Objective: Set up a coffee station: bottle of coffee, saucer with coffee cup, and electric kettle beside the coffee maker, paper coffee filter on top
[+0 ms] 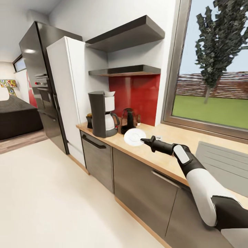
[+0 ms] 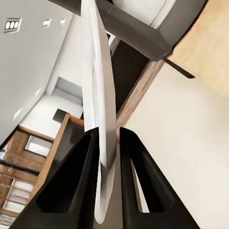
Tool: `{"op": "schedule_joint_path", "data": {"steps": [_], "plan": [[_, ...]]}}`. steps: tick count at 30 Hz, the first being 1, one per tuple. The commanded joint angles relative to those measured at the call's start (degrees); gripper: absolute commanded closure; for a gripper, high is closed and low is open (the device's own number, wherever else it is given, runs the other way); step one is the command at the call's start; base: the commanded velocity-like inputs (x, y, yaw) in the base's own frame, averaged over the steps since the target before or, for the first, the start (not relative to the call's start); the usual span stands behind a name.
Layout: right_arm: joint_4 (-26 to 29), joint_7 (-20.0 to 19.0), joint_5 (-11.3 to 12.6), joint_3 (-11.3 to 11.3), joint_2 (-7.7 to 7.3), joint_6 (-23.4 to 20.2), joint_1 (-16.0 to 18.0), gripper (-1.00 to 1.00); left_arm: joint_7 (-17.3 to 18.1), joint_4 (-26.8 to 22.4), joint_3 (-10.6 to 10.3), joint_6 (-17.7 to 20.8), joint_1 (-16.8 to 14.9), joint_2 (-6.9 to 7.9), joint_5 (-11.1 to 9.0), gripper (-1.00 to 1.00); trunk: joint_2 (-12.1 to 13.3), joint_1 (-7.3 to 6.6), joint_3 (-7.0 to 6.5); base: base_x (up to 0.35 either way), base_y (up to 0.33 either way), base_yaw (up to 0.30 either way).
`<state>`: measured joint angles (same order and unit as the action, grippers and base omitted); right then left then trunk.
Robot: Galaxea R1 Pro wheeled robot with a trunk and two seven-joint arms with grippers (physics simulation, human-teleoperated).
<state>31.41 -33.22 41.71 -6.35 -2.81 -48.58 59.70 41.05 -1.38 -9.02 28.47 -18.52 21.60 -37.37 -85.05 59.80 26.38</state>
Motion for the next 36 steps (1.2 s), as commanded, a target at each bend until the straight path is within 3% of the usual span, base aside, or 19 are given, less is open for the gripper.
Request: {"op": "schedule_joint_path", "data": {"steps": [1,13,22,24,29,36], "plan": [[0.0,-0.3,0.0,-0.3,0.03,-0.4,0.1,1.00,0.1,0.0,-0.5,0.4,0.0,0.02,-0.6,-1.00,0.0,0.02,0.07,0.213,0.283,0.000],[-0.2,-0.1,-0.1,-0.4,-0.06,-0.3,0.1,1.00,0.1,-0.1,-0.5,0.4,0.0,0.02,-0.6,-1.00,0.0,0.02,0.07,0.205,0.266,0.000],[-0.3,0.1,-0.1,-0.5,-0.33,-0.4,0.0,1.00,0.1,-0.1,-0.6,-1.1,0.0,-0.05,-0.6,-1.00,0.0,0.02,0.07,0.023,0.028,0.000],[-0.6,0.5,-0.1,-0.5,-0.51,-0.3,-1.8,1.00,0.1,-0.1,-0.6,-1.6,0.0,-0.59,-0.6,-1.00,0.0,0.02,0.07,0.022,0.000,0.000],[-0.6,6.6,0.0,-0.6,-0.43,-0.3,-2.4,1.00,0.1,-0.1,-0.6,-1.7,0.0,-0.91,-0.6,-1.00,0.0,0.02,0.07,0.234,0.000,0.000],[-0.6,9.9,0.1,-0.7,-0.09,-0.3,-2.5,1.00,0.0,-0.1,-0.6,-1.8,0.0,-1.42,-0.6,-1.00,0.0,0.02,0.07,0.096,0.001,0.000]]}}
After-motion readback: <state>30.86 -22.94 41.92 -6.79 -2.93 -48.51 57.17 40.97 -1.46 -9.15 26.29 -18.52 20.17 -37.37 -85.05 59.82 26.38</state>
